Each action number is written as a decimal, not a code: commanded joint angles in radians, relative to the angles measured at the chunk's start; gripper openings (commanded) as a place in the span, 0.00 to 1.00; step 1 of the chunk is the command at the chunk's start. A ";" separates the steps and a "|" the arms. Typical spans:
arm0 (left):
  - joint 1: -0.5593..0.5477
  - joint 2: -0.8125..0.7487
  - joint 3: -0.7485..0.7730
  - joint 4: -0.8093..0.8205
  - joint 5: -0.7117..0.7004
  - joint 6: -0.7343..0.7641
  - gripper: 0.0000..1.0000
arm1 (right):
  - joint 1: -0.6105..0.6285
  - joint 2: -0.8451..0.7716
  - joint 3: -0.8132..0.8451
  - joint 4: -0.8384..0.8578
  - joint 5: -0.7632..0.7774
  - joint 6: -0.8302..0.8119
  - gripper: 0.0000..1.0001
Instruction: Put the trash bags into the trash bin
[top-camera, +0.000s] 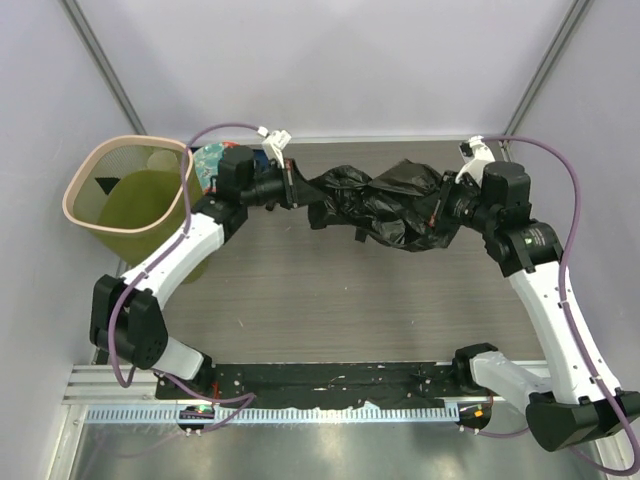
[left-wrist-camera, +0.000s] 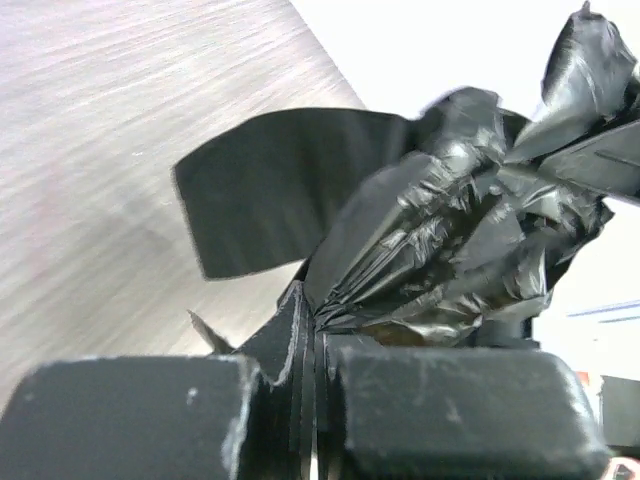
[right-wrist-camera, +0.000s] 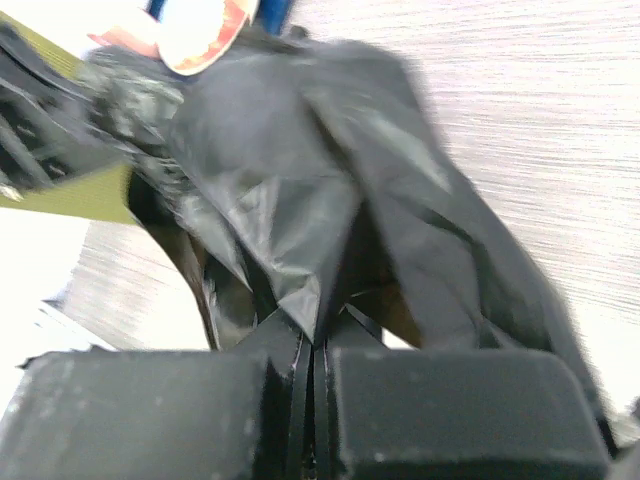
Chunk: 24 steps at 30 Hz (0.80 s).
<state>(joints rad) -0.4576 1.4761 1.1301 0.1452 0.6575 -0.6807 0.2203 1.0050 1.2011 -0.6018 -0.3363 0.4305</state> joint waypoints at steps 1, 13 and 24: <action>0.040 -0.043 0.166 -0.438 0.047 0.516 0.00 | -0.032 0.018 0.083 -0.206 0.081 -0.287 0.01; 0.042 -0.045 0.263 -0.723 -0.039 0.957 0.00 | -0.105 0.126 0.195 -0.299 0.203 -0.614 0.01; 0.048 -0.037 0.246 -0.500 0.194 0.484 0.00 | -0.116 0.224 0.301 -0.321 -0.020 -0.684 0.35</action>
<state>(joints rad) -0.4164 1.4532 1.3533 -0.5388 0.7513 0.1268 0.1085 1.1957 1.4117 -0.9070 -0.1921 -0.2226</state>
